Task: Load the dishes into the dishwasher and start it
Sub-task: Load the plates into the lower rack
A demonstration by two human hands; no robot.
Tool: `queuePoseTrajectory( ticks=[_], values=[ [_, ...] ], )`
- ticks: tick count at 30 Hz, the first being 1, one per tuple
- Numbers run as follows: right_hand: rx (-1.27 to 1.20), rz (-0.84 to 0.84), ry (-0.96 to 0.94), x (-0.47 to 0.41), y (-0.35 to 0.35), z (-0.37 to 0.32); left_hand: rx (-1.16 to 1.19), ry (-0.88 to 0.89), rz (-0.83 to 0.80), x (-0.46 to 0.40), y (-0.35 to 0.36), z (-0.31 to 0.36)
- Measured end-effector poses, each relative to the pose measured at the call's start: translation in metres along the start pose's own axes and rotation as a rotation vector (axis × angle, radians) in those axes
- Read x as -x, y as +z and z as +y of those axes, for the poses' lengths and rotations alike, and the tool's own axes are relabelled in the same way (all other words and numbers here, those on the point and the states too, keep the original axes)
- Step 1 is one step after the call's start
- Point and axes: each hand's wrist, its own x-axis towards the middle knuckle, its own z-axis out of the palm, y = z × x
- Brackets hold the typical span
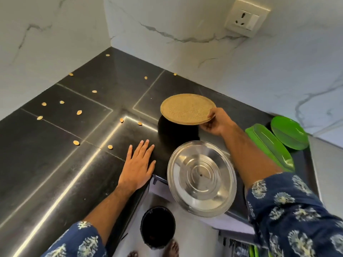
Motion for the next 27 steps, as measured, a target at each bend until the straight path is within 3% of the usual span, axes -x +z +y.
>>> queuePoseTrajectory(
  ticks=[4,8,10,13,15,21,27],
  values=[
    [-0.22,-0.059,-0.084,0.079,-0.039,0.038,0.055,0.015,-0.071,0.001,-0.008,-0.001],
    [-0.292,0.07,-0.149,0.153,-0.092,0.083,0.315,-0.078,-0.124,-0.009,-0.021,-0.003],
    [-0.375,0.144,-0.197,0.195,-0.127,0.109,0.466,-0.07,-0.067,-0.006,-0.041,0.016],
    [-0.399,0.248,-0.224,0.245,-0.185,0.15,0.516,0.188,0.103,0.004,-0.068,0.073],
    [-0.418,0.326,-0.263,0.274,-0.229,0.178,0.507,0.445,0.132,0.01,-0.072,0.134],
    [-0.539,0.48,-0.314,0.366,-0.367,0.26,0.425,0.95,-0.072,0.061,-0.037,0.347],
    [-0.696,0.58,-0.273,0.44,-0.542,0.383,0.267,1.227,-0.241,0.138,0.041,0.552]
  ],
)
